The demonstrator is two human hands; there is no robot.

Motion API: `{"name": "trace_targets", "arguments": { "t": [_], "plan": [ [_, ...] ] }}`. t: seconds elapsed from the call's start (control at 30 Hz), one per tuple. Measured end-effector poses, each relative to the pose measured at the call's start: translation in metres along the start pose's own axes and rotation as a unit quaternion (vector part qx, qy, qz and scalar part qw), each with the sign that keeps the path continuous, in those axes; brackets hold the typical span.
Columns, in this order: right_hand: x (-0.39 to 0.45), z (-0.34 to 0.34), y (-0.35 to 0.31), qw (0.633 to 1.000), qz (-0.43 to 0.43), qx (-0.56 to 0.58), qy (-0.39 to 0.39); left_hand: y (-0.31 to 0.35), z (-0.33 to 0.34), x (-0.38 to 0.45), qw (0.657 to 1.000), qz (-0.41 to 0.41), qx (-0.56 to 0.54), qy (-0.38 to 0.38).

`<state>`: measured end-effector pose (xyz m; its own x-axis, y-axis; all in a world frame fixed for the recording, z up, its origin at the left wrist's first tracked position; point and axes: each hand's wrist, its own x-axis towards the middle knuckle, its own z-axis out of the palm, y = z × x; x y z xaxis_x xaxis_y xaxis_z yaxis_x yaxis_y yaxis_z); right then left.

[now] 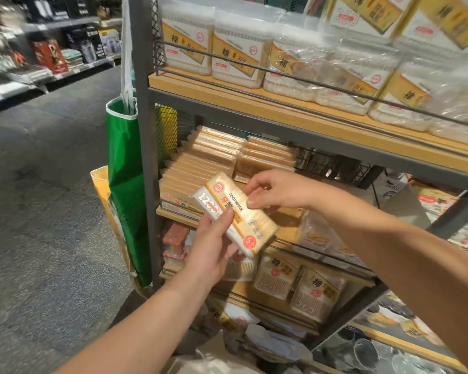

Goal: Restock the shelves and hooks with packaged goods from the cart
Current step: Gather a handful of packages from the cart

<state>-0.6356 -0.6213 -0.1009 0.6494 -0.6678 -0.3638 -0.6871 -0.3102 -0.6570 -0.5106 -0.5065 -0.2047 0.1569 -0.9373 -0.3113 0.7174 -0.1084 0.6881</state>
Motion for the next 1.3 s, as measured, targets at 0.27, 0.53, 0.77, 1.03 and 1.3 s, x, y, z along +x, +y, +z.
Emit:
{"name": "trace_targets", "arguments": {
  "t": [0.27,0.53,0.77,1.03,1.3],
  "plan": [
    [0.009,0.017,0.004,0.999,0.012,0.030,-0.032,0.006,-0.006,-0.009,0.996,-0.050,-0.064,-0.042],
    [0.014,0.014,0.006,0.988,0.036,0.146,-0.018,0.005,-0.012,-0.008,1.000,0.014,0.013,-0.009],
    [0.016,-0.030,0.013,0.990,0.097,0.091,0.042,0.012,-0.015,-0.008,0.997,0.005,0.040,0.059],
    [0.035,-0.034,0.035,0.970,0.127,-0.132,0.160,0.023,-0.014,-0.003,0.998,-0.009,0.016,0.056],
    [0.069,-0.015,0.045,0.968,0.156,-0.121,0.157,0.024,-0.016,0.000,0.999,0.000,0.025,0.035]
  ]
}}
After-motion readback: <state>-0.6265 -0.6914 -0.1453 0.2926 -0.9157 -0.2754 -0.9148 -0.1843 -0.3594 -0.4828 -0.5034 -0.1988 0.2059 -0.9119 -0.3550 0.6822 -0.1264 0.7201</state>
